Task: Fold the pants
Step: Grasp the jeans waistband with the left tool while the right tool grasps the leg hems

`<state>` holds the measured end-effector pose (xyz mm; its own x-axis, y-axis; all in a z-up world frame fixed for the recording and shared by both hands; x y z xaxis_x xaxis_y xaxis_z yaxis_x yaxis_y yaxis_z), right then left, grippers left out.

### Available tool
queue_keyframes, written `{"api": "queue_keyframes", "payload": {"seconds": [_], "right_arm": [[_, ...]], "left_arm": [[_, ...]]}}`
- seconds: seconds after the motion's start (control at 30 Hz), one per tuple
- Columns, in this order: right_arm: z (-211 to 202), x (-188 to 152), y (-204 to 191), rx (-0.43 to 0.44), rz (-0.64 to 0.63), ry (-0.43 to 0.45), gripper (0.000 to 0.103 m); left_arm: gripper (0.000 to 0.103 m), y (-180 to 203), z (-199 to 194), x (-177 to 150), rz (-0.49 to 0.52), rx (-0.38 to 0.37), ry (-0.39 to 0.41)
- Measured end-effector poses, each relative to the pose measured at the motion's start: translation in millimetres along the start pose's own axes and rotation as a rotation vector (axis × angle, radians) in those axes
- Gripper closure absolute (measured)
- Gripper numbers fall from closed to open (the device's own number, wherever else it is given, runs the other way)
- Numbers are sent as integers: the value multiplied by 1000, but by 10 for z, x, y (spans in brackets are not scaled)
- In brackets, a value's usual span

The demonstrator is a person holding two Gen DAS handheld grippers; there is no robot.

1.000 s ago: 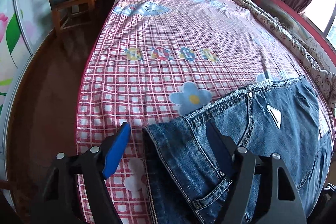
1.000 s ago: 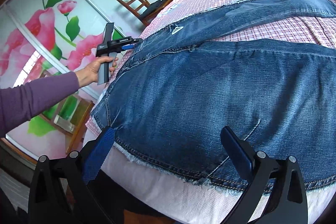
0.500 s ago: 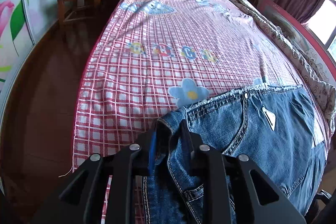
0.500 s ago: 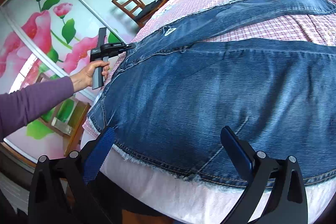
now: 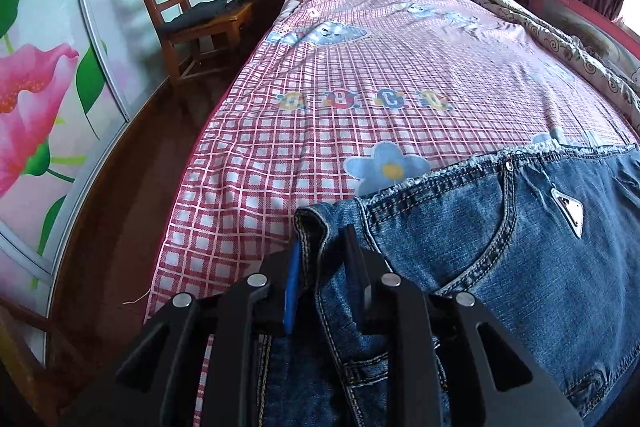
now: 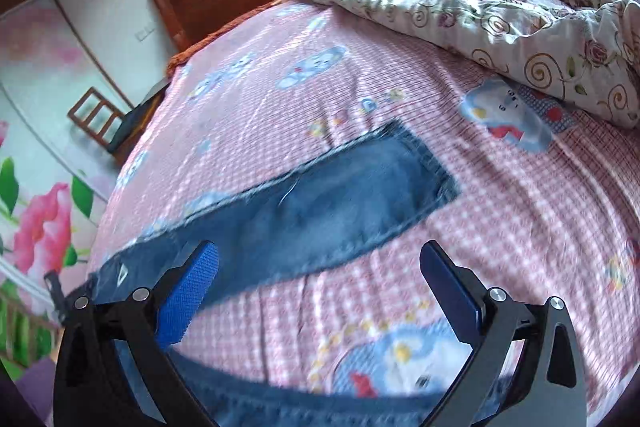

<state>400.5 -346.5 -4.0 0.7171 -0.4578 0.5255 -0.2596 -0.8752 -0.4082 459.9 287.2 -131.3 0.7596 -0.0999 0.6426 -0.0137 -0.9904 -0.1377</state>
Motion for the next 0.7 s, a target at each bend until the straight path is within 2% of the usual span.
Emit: {"api": "queue_keyframes", "payload": {"seconds": [0.1, 0.2, 0.23, 0.27, 0.3, 0.37, 0.4, 0.5, 0.57, 0.63, 0.7], "right_arm": [[488, 596, 258, -79, 40, -46, 3], [956, 937, 384, -157, 61, -68, 6], [1087, 962, 391, -167, 64, -72, 8], [1214, 977, 390, -177, 60, -80, 14], [1349, 985, 379, -194, 45, -101, 27], [1571, 987, 352, -245, -10, -135, 37], [1665, 1002, 339, -262, -38, -145, 41], [1819, 1097, 360, -279, -41, -134, 42], [1944, 1169, 406, -328, -64, -148, 42], [2056, 1125, 443, -364, -86, -182, 52], [2132, 1053, 457, -399, -125, -200, 68]], "left_arm": [[80, -13, 9, -5, -11, -7, 2], [76, -35, 5, -39, -27, -13, 1], [74, -53, 10, -41, -38, -16, 1], [71, -73, 16, -47, -49, -18, 0], [70, -80, 22, -51, -57, -26, -2], [69, -81, 30, -51, -59, -22, -3], [69, -70, 32, -48, -51, -13, -4], [69, -78, 44, -50, -58, -22, -4], [68, -87, 51, -50, -63, -28, -6], [68, -75, 54, -49, -59, -23, -11], [68, -74, 55, -46, -57, -22, -15]]}}
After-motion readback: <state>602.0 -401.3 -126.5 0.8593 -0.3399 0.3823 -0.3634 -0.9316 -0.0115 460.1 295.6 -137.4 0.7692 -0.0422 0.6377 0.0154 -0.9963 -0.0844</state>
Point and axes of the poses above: each gripper's, at about its wrist camera, not at the fingertips, and z roughly the way its jaws point, y to its right, x to its top, the point moved 7 cm from there along z, roughly the way its jaws point, and after that the axes turned 9 degrees about z, right-handed, at the moved point
